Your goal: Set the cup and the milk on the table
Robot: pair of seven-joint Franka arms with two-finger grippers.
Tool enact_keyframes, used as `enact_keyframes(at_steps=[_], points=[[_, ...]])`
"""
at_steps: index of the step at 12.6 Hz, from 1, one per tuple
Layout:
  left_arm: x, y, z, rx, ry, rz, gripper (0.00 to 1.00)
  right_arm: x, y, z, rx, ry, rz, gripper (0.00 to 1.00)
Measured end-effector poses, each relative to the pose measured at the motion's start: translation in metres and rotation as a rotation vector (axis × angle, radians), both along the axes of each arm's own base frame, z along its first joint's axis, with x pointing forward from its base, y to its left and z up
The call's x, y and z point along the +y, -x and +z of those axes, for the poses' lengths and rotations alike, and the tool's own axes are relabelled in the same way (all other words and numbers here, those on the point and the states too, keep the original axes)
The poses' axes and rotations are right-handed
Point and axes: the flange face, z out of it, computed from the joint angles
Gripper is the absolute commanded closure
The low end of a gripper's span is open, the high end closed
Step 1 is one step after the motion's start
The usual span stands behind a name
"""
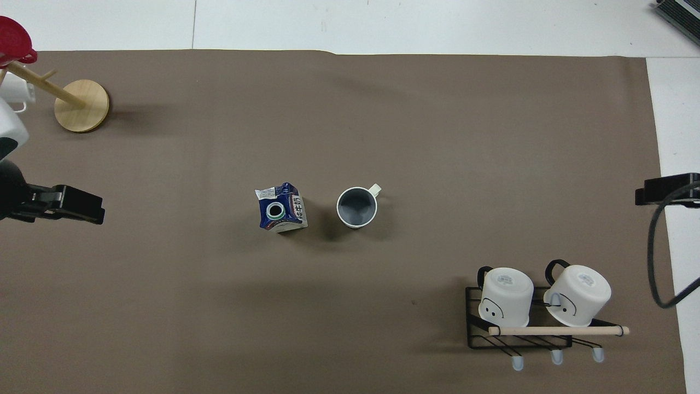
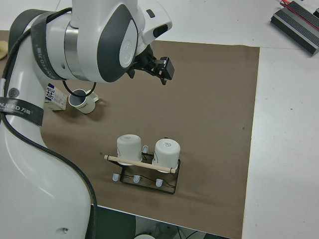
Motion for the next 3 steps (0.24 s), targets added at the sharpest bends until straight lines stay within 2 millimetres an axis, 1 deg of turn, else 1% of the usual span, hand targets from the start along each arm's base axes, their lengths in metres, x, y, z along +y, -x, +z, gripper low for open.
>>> enact_keyframes(at_steps=[3], points=[[0.0007,-0.0005,0.0007,-0.005,0.001,0.002,0.0,-0.0001,-0.0001,-0.0001,0.0,0.0,0.0,0.0]])
